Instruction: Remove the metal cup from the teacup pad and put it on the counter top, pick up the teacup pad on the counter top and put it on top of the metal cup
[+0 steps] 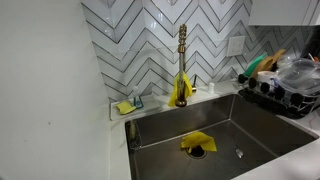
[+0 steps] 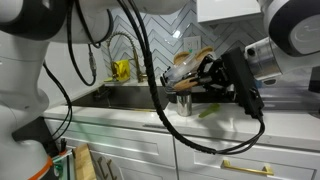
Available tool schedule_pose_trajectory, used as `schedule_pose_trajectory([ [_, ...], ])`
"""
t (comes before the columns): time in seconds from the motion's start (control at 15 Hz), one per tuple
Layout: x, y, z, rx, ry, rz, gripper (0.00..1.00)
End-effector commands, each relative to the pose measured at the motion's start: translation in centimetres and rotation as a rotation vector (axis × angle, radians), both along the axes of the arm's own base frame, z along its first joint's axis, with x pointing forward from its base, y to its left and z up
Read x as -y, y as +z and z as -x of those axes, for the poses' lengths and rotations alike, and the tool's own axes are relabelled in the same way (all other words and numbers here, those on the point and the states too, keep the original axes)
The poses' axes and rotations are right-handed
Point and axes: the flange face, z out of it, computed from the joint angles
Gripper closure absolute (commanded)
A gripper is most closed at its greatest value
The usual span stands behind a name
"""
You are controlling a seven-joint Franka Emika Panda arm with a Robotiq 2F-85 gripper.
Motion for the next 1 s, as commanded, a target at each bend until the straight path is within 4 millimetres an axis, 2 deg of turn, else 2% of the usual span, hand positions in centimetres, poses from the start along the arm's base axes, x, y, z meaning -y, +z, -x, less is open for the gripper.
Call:
schedule_pose_trajectory([
  [0.0, -0.6, -0.8, -1.0, -0.003, 0.009, -0.029, 0.96],
  [0.93, -3.6, -3.0, -3.7, -0.047, 0.005, 0.012, 0.96],
])
